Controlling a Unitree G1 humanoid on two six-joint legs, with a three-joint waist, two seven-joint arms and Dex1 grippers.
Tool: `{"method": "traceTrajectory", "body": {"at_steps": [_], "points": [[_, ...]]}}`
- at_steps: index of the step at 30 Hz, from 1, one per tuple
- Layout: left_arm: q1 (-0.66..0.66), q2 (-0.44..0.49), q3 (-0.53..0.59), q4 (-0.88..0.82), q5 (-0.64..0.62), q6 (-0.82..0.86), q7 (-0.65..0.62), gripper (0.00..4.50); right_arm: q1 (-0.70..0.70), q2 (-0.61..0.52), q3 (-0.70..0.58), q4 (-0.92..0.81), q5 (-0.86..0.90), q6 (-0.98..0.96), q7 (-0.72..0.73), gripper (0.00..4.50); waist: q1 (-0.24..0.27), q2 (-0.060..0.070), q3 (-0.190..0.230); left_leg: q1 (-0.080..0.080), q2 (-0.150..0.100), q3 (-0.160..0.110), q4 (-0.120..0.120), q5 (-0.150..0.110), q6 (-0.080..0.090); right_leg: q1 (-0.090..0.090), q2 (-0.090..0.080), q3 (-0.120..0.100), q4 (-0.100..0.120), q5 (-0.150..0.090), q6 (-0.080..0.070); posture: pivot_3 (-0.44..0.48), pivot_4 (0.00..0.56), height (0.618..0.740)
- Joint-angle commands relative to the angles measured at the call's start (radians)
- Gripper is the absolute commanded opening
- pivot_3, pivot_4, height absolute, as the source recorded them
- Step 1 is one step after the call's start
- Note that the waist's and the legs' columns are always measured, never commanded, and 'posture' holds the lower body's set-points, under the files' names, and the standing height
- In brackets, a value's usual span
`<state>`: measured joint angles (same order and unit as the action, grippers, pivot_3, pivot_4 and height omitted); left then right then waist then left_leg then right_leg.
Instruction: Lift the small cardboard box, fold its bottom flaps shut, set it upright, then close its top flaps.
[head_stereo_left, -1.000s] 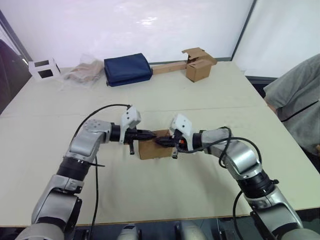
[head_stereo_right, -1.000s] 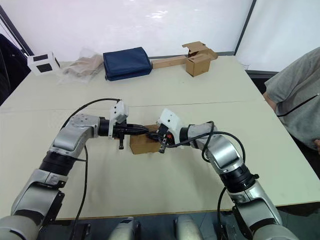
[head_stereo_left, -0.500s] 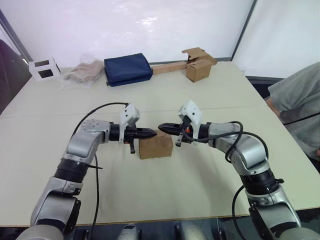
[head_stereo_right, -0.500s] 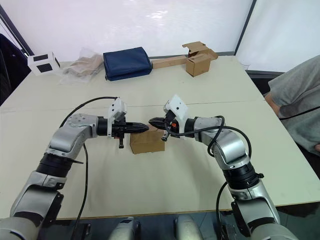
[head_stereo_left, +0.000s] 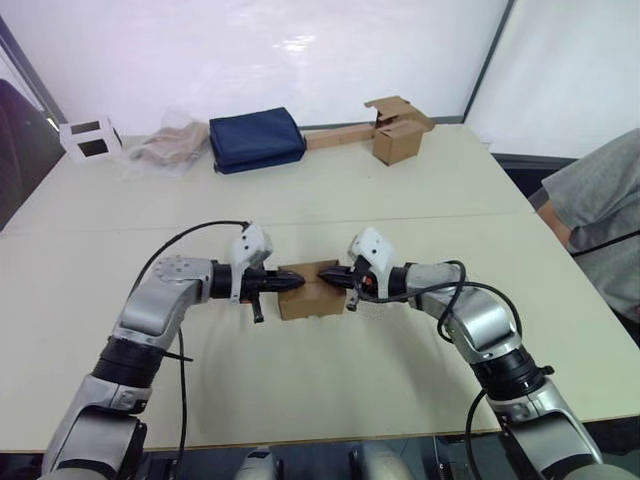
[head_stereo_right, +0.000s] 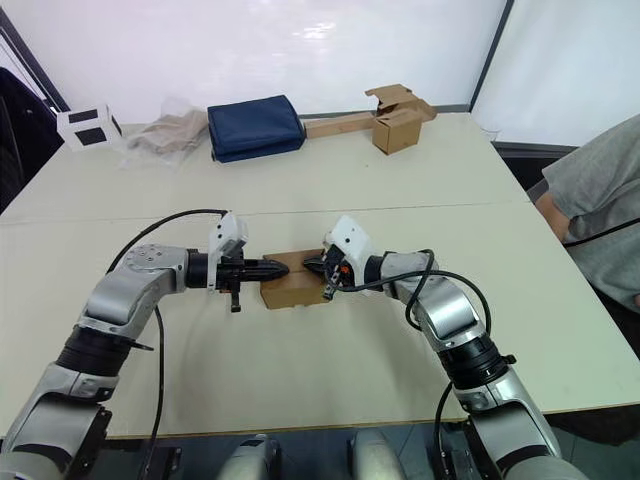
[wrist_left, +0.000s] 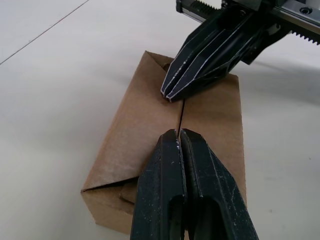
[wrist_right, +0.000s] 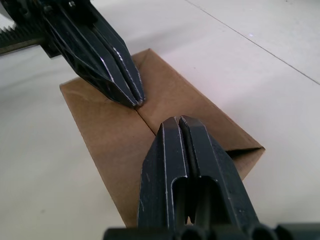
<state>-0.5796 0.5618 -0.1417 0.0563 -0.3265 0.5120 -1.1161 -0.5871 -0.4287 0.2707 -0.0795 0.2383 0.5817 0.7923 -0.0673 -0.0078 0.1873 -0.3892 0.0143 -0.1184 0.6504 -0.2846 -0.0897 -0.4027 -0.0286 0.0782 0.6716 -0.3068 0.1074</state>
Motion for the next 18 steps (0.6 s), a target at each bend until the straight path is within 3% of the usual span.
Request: {"method": "traceTrajectory", "body": {"at_steps": [1,13,18], "points": [[0.014,0.014,0.010,-0.021,-0.004,0.016,0.012,0.07,0.011,-0.008,0.001,0.009,-0.012,0.004,0.007,0.00,0.000,0.000,0.000,0.000,0.000,0.000,0.000,0.000,0.000,0.000,0.000,0.000,0.000,0.000,0.000,0.000,0.150,0.740],[-0.049,-0.005,0.130,-0.111,-0.166,0.146,0.064,0.07,-0.049,0.006,-0.111,-0.107,0.105,0.086,0.009,0.00,-0.001,0.000,0.000,-0.001,0.000,0.000,0.000,0.000,0.000,-0.001,0.000,0.000,0.000,0.000,0.000,0.000,0.150,0.740],[-0.045,0.009,0.187,-0.163,-0.205,0.173,0.108,0.07,-0.025,-0.073,-0.137,-0.195,0.141,0.126,0.053,0.00,0.000,0.000,0.000,-0.001,0.000,0.000,0.000,0.000,0.000,-0.001,0.000,0.000,0.000,0.000,0.000,0.000,0.150,0.740]]}}
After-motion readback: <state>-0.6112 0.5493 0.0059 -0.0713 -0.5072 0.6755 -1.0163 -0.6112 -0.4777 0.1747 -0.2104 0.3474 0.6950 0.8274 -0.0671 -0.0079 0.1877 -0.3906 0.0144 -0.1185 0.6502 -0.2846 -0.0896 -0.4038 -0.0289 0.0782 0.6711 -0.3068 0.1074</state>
